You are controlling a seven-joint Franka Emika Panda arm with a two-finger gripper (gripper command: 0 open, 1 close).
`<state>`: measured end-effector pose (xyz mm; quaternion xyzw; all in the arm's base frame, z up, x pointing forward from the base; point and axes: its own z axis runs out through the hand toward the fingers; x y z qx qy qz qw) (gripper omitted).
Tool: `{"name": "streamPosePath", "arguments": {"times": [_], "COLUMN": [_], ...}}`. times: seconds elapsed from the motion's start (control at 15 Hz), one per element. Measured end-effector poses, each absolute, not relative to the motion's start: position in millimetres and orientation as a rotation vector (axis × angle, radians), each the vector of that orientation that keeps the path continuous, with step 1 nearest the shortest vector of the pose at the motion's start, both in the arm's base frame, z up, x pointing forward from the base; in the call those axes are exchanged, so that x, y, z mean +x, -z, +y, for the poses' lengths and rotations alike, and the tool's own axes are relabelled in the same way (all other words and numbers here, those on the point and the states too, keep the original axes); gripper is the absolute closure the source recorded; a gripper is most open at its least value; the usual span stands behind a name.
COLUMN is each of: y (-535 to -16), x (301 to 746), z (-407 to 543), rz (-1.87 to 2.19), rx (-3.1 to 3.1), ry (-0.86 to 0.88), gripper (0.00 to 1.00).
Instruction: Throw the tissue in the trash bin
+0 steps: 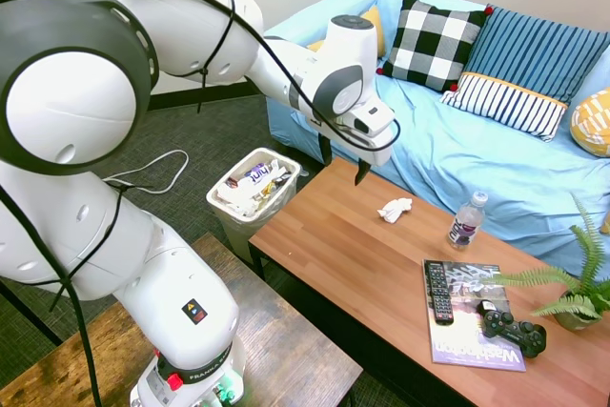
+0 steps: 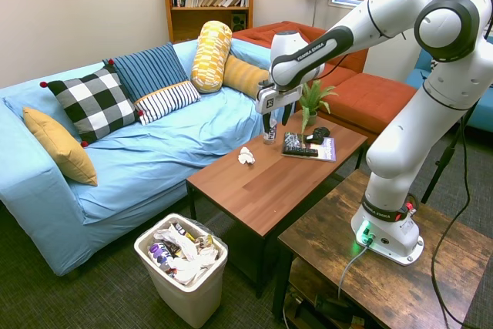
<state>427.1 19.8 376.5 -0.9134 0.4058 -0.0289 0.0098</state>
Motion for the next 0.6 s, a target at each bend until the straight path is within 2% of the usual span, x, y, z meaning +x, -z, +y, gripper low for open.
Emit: {"name": "streamPosePath", "arguments": {"times": [0.27,0.4,0.6], "y": [-377,-372,-337], "x": [441,467,519], "z": [21,22,24], "rz": [1.29,1.349,1.495], "rx": [-2.836,-2.799,-2.736], "ry": [0.079,0.075,0.058], "gripper": [0.0,0.0,0.0]}}
